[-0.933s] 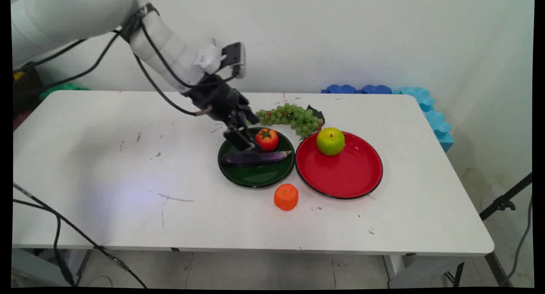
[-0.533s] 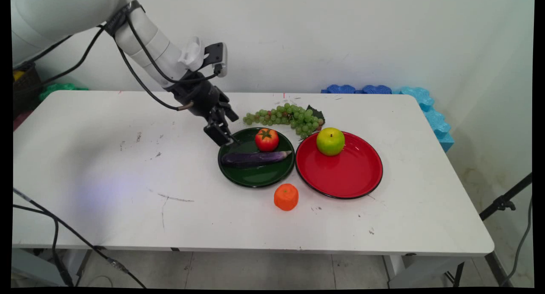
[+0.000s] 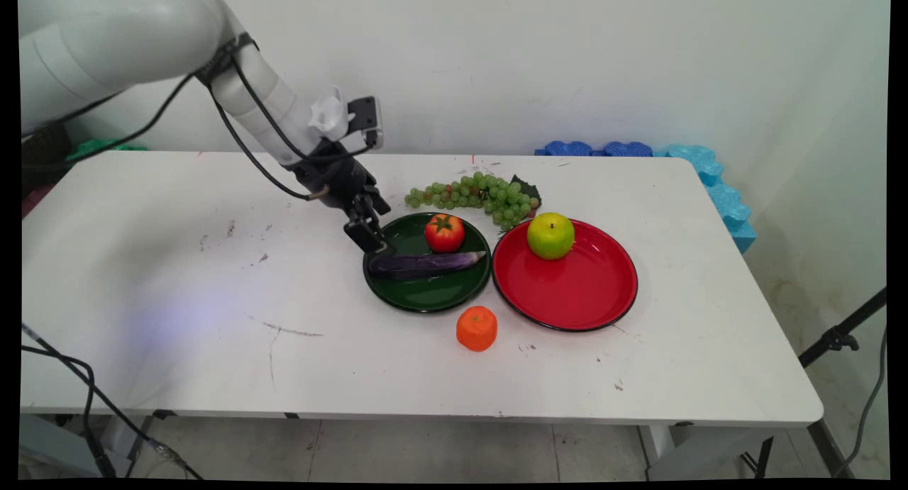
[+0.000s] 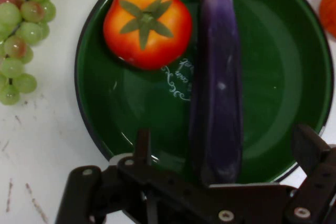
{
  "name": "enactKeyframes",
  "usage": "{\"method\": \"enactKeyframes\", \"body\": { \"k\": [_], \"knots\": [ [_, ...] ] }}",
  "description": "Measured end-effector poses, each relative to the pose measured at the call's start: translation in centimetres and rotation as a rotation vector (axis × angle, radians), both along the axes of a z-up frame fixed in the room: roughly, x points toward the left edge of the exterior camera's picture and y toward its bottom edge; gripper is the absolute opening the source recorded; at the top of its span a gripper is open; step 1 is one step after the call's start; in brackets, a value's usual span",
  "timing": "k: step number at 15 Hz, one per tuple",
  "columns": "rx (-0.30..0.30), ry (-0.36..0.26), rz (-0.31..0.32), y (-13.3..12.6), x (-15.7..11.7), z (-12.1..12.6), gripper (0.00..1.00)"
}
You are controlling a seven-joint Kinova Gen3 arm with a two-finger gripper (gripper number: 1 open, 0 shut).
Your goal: Pick up the eggplant from the green plate
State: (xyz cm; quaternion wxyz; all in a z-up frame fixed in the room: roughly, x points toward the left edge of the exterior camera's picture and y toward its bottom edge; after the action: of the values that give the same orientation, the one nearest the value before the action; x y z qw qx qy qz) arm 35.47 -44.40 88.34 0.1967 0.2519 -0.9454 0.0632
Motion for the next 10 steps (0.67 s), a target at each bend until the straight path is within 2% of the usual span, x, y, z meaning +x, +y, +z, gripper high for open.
{"method": "enactKeyframes", "body": {
  "k": [10],
  "knots": [
    [0.012, 0.002, 0.032, -0.8, -1.9, -4.1, 1.00]
  ]
}}
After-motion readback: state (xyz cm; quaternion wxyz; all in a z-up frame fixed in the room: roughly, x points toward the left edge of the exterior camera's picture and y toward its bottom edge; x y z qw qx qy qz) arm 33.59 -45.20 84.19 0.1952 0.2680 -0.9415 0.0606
